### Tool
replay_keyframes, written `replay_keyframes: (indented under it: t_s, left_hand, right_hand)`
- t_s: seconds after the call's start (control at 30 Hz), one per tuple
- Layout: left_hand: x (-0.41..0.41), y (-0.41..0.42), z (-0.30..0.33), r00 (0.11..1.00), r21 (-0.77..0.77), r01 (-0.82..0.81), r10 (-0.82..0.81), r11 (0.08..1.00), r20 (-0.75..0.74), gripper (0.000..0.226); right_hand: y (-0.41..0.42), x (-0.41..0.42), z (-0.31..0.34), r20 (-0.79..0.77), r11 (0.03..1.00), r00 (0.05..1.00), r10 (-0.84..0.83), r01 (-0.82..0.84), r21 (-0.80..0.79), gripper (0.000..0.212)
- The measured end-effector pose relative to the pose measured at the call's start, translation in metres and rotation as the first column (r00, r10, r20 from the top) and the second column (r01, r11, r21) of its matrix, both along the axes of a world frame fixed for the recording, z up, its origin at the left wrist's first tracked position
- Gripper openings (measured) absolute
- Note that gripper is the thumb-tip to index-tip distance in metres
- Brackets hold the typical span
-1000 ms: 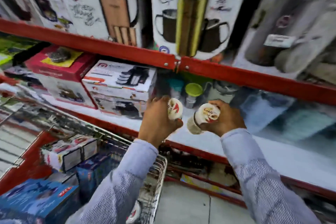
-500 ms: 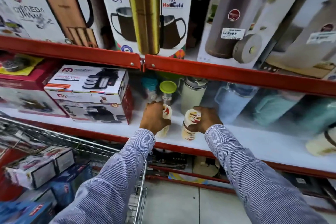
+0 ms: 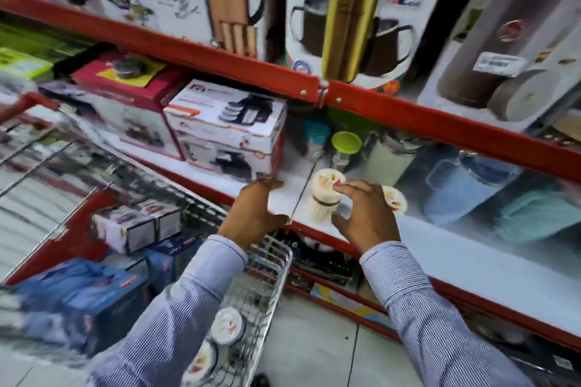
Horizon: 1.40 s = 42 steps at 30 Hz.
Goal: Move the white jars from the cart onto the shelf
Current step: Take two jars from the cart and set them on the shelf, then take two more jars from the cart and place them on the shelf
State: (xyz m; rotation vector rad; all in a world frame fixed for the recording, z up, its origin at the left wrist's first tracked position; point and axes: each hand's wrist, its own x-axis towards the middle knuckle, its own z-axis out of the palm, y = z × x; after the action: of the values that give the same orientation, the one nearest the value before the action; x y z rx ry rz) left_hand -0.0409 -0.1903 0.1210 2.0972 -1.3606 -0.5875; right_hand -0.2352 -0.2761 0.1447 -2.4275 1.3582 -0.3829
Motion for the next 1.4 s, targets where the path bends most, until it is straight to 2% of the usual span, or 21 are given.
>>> replay_keyframes:
  t_s: [0.1, 0.2, 0.33, 0.43, 0.53, 0.63, 0.77, 0.9, 1.0, 1.17, 1.27, 1.4]
  left_hand:
    - [0.026, 0.06, -0.023, 0.999, 0.051, -0.035, 0.033, 0.998, 0.043, 0.052]
    - [0.05, 0.13, -0.068, 0.989, 0.27, -0.149, 0.145, 0.951, 0.033, 0.052]
    - [0.052, 0.195, -0.142, 0.974, 0.506, -0.187, 0.226, 0.842, -0.015, 0.059]
    - [0.033, 0.209, -0.172, 0.974, 0.58, -0.175, 0.227, 0.795, -0.017, 0.061]
    - [0.019, 0.212, -0.196, 0.967, 0.645, -0.195, 0.254, 0.739, 0.002, 0.061]
    - [0.013, 0.213, -0.215, 0.97, 0.683, -0.173, 0.243, 0.71, -0.007, 0.069]
    - [0.011, 0.211, -0.225, 0.978, 0.734, -0.142, 0.208, 0.664, 0.001, 0.07]
    - [0.008, 0.21, -0.229, 0.982, 0.765, -0.133, 0.186, 0.63, 0.017, 0.061]
    - [0.011, 0.213, -0.224, 0.971, 0.741, -0.179, 0.236, 0.647, 0.028, 0.066]
    - [0.025, 0.203, -0.172, 0.925, 0.519, -0.348, 0.374, 0.78, 0.059, 0.07]
    - [0.036, 0.188, -0.123, 0.892, 0.336, -0.437, 0.45, 0.834, 0.044, 0.074]
    - [0.037, 0.156, -0.044, 0.897, 0.128, -0.442, 0.436, 0.888, 0.074, 0.072]
  right_hand:
    - [0.027, 0.021, -0.017, 0.058, 0.993, 0.992, 0.108, -0.111, 0.035, 0.036]
    - [0.061, 0.059, -0.058, -0.003, 0.937, 0.948, 0.319, -0.315, 0.152, 0.033]
    - [0.111, 0.107, -0.136, -0.162, 0.806, 0.829, 0.536, -0.445, 0.391, 0.045]
    - [0.14, 0.12, -0.193, -0.25, 0.699, 0.702, 0.667, -0.473, 0.536, 0.064]
    - [0.16, 0.124, -0.234, -0.329, 0.637, 0.573, 0.75, -0.493, 0.593, 0.076]
    - [0.166, 0.123, -0.25, -0.394, 0.629, 0.506, 0.767, -0.472, 0.618, 0.083]
    - [0.166, 0.125, -0.258, -0.34, 0.627, 0.563, 0.753, -0.458, 0.63, 0.08]
    - [0.168, 0.124, -0.252, -0.299, 0.635, 0.618, 0.727, -0.441, 0.633, 0.078]
    - [0.164, 0.122, -0.237, -0.247, 0.665, 0.713, 0.656, -0.392, 0.635, 0.079]
    - [0.134, 0.112, -0.18, -0.12, 0.74, 0.884, 0.451, -0.295, 0.604, 0.089]
    - [0.112, 0.103, -0.124, -0.087, 0.795, 0.924, 0.373, -0.27, 0.543, 0.087]
    - [0.081, 0.083, -0.046, -0.03, 0.869, 0.952, 0.303, -0.264, 0.418, 0.084]
